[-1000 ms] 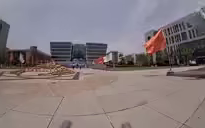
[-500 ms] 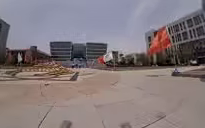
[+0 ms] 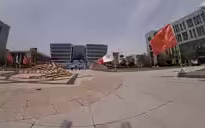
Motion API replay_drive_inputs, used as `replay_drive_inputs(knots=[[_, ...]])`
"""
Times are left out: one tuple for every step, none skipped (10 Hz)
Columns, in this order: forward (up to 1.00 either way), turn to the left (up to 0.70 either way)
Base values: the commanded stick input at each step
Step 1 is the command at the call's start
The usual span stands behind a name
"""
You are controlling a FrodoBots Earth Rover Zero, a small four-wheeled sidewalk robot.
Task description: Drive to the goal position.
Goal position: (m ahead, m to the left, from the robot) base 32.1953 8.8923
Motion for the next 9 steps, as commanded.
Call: replay_drive_inputs(knots=[[1.00,0.00],[1.00,0.00],[1.00,0.06],[1.00,0.34],[1.00,0.23],[1.00,0.00],[1.00,0.06],[1.00,0.16],[1.00,0.04]])
